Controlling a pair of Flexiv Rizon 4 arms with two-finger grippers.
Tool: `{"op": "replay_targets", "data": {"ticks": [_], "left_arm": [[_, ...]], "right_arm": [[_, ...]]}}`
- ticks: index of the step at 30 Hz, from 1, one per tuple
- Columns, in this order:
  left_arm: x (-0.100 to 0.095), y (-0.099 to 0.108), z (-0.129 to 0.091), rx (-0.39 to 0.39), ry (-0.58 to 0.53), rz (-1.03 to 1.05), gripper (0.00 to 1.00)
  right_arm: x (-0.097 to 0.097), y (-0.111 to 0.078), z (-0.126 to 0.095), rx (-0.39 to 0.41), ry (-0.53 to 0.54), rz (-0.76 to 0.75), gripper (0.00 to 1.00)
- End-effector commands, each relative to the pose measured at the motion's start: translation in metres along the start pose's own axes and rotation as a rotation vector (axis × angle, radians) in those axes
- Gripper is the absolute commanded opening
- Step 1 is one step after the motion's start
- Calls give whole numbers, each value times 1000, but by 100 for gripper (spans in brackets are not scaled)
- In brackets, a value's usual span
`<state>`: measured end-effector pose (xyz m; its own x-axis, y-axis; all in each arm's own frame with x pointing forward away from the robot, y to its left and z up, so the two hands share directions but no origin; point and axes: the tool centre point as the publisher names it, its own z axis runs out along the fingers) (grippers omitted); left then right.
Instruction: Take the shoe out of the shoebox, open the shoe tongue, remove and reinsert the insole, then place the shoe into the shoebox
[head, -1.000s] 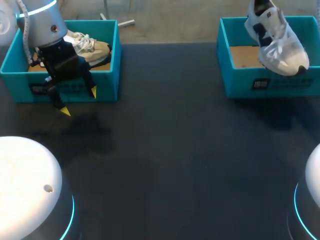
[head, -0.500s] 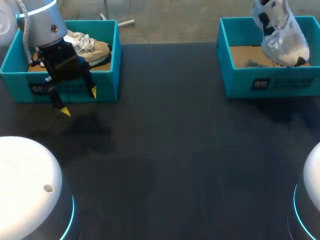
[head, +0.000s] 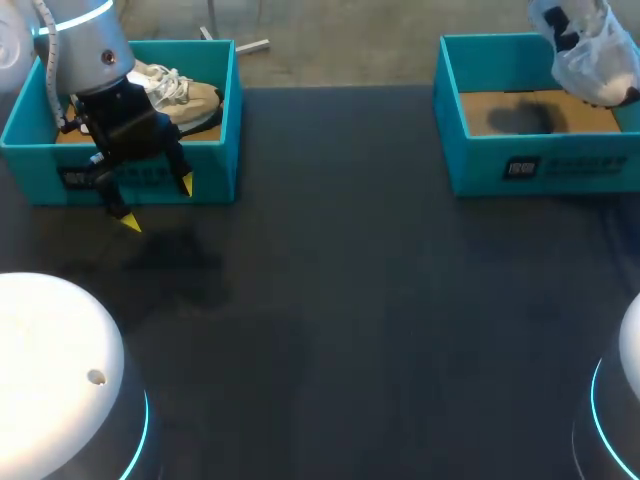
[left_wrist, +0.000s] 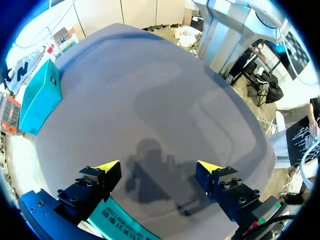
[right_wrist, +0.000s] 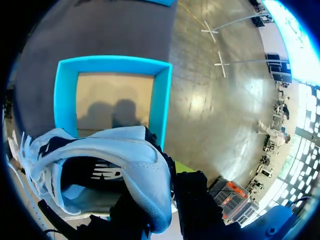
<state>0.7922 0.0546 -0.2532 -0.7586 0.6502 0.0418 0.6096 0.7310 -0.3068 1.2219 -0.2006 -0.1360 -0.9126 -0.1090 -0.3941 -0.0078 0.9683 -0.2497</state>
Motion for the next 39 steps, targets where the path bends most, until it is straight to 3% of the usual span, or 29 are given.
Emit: {"op": "replay_targets", "data": {"ticks": [1, 6, 17, 25, 39], "left_arm": [[1, 0, 0, -3, 0, -1, 100], [1, 0, 0, -3, 0, -1, 100], [1, 0, 0, -3, 0, -1, 100], [1, 0, 0, -3, 0, -1, 100], [1, 0, 0, -3, 0, -1, 100]], "right_arm": [[-12, -8, 12, 7, 23, 14, 0], [-6, -25, 17, 47, 45, 153, 0], [35, -70, 29, 260, 210, 828, 0], [61, -90, 16, 284, 237, 1153, 0], [64, -92, 14, 297, 247, 1192, 0]]}}
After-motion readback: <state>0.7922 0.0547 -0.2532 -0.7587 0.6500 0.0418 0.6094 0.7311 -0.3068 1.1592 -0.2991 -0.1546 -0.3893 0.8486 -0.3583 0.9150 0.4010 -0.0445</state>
